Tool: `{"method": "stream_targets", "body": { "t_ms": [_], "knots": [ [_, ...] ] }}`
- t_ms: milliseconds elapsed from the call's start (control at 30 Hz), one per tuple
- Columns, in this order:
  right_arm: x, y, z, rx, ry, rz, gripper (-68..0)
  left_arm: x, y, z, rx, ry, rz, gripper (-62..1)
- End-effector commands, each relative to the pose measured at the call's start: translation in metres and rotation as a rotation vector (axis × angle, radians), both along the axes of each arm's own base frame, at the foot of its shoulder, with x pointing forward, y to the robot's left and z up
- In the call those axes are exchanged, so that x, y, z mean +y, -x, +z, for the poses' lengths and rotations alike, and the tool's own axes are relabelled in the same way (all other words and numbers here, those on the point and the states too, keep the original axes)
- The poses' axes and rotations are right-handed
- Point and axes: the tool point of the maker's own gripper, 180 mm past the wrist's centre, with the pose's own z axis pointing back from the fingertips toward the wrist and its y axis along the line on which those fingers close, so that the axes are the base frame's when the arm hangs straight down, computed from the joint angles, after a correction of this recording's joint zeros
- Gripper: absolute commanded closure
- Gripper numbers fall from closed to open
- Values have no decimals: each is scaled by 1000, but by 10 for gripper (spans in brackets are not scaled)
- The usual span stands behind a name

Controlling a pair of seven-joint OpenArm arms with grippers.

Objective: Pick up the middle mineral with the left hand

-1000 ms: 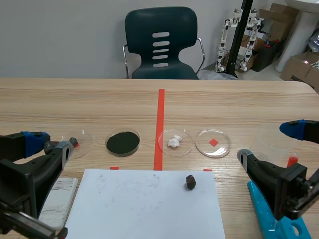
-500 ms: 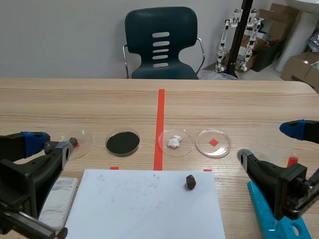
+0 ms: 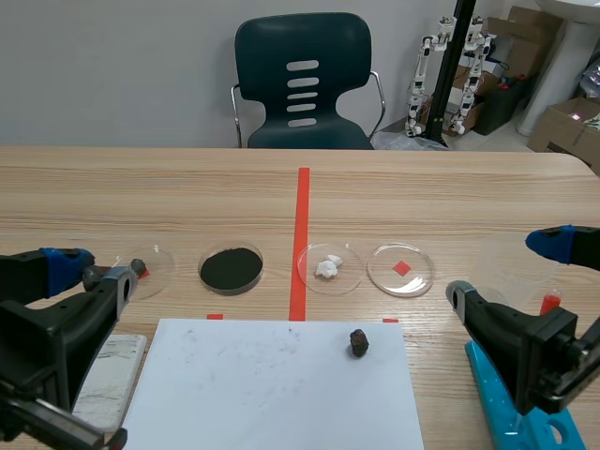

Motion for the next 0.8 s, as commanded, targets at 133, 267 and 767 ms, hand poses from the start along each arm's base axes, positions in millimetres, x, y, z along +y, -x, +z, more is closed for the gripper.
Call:
{"method": "stream_targets", "body": {
  "t_ms": [133, 267, 767],
  "knots": [
    [2, -3, 11, -34, -16, 5, -591, -1, -3, 8, -32, 18, 7, -85],
    [2, -3, 11, -34, -16, 5, -591, -1, -5, 9, -38, 17, 7, -85],
    [2, -3, 11, -34, -16, 5, -591, -1, -6, 11, -45, 17, 7, -85]
  ]
}}
